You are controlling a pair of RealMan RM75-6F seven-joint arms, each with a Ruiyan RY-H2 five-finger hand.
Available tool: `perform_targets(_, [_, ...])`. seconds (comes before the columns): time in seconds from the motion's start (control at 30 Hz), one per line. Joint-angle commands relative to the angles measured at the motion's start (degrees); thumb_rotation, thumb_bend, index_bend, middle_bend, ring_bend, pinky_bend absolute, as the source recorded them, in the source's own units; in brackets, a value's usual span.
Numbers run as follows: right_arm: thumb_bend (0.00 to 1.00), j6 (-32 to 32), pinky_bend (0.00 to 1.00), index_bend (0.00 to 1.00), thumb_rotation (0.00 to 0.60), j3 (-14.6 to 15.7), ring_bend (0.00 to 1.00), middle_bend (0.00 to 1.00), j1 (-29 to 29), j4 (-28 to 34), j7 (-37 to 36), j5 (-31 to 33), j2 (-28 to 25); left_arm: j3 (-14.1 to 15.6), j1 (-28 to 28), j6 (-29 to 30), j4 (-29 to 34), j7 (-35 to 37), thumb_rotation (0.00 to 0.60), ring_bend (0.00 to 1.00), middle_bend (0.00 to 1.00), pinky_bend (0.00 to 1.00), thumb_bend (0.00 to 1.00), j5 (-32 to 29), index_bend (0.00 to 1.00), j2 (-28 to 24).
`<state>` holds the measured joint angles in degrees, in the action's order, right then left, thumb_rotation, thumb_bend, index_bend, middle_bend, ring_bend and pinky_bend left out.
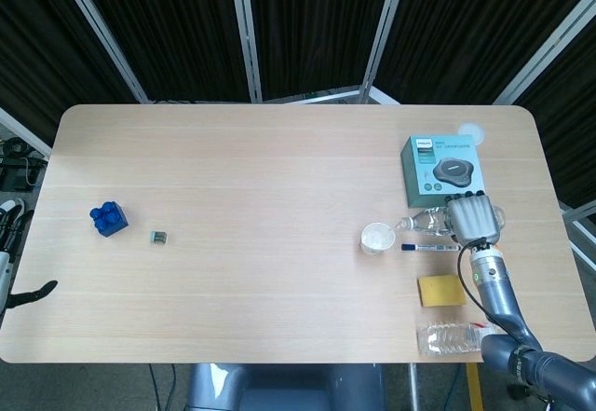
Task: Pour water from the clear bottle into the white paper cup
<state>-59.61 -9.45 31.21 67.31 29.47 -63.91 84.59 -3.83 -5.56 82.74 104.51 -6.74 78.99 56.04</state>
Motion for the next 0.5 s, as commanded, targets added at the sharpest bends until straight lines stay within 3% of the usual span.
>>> perform_targets(0.03, [0.53,0.4,0.5,0.5,0.6,-0.2,0.52,0.59,-0.5,2.2,-4.7,-1.2,-1.5,0.0,0.0,-0.1,0.0,0.0,0.6,0.0,0.0,0.0,0.0,0.0,0.0,0.0])
perform_targets(0.33, [0.54,2.8,0.5,0.5,0.6,-3.2,0.52,0.59,-1.7,10.2,-19.4,-0.9,-6.2,0.1,0.0,-0.1,0.3,-0.1,0.6,0.0,0.0,0.0,0.0,0.0,0.0,-0.1])
perform_targets(0.5, [0.54,6.1,0.5,0.5,0.6,-5.1,0.52,0.59,-2.1,16.2,-34.0,-3.6,-10.3,0.1,0.0,-0.2,0.3,0.1,0.6,0.0,0.0,0.0,0.0,0.0,0.0,-0.2])
